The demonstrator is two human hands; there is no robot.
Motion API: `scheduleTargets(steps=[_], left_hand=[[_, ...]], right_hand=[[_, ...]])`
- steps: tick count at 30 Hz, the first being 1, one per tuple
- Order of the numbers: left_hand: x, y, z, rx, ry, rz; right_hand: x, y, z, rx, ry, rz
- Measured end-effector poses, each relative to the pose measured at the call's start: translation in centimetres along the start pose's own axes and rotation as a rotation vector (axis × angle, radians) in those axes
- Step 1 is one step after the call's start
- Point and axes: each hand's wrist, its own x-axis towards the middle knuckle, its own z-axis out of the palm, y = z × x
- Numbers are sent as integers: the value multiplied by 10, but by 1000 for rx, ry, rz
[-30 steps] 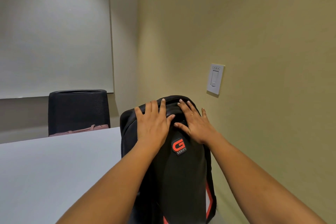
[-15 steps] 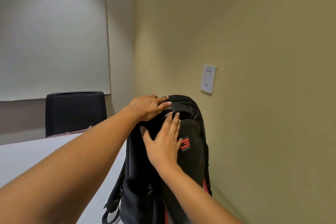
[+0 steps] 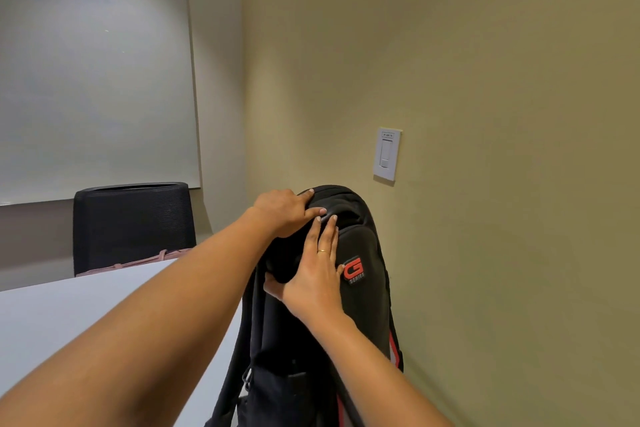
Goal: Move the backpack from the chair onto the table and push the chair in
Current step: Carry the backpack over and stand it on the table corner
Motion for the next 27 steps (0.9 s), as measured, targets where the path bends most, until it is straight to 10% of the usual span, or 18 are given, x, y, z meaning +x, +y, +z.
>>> scheduleTargets(steps=[11,21,27], left_hand=[[17,68,5,74,116,-76],[25,104,42,-740,106,12],[11,110,50,-830,228,-19]], right_hand=[[5,100,-97,-111,0,-139],[-18,139,-120,-35,172,32],[-31,123,-102,50,75,62]])
